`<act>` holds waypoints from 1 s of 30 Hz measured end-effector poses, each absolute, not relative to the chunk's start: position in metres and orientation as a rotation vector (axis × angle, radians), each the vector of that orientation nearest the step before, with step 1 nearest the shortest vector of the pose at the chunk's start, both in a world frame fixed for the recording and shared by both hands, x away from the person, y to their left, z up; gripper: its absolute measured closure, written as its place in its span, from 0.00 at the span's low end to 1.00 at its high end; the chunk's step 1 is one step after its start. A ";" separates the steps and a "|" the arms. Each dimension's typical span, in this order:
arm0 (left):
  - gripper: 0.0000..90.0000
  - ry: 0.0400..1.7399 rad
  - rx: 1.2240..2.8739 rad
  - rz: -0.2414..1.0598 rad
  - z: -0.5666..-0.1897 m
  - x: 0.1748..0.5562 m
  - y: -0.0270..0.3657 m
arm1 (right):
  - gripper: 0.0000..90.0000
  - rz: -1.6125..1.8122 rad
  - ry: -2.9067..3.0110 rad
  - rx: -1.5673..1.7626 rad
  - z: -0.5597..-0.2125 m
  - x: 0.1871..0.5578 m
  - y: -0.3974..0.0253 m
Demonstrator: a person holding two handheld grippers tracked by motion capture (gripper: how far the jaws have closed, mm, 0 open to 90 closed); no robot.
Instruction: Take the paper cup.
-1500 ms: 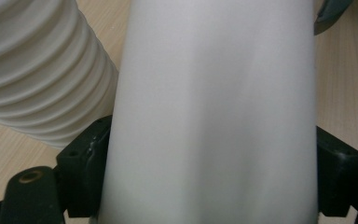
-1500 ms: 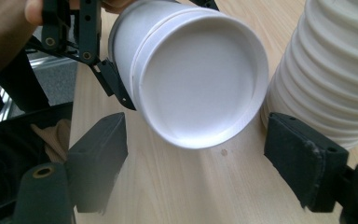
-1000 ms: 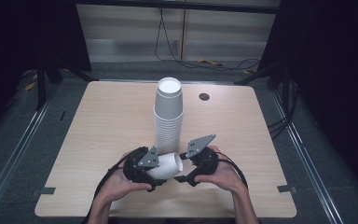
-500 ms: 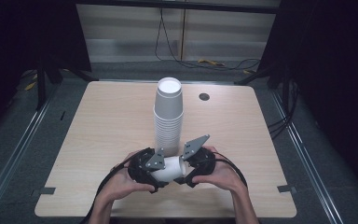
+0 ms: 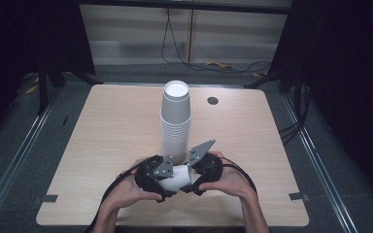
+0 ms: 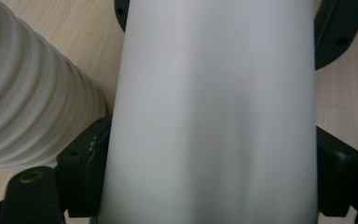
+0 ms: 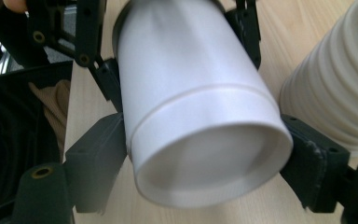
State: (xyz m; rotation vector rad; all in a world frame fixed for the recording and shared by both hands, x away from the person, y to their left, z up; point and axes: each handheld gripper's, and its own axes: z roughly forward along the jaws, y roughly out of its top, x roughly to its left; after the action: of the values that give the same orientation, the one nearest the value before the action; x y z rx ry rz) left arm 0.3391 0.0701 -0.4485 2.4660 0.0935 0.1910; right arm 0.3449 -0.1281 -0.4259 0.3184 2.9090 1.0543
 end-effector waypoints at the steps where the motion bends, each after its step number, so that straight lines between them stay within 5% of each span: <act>1: 0.19 0.095 2.465 0.187 -0.448 0.339 0.070 | 0.23 1.070 2.901 0.319 -0.426 0.345 -0.127; 30: 0.18 0.030 2.444 0.162 -0.448 0.337 0.069 | 0.27 1.102 2.979 0.322 -0.425 0.347 -0.126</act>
State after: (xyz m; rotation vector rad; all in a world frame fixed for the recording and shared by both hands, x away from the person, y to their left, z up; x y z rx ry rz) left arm 0.3365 0.0691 -0.4480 2.4436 0.0302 0.1622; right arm 0.3466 -0.1258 -0.4253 0.3219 2.9790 1.1025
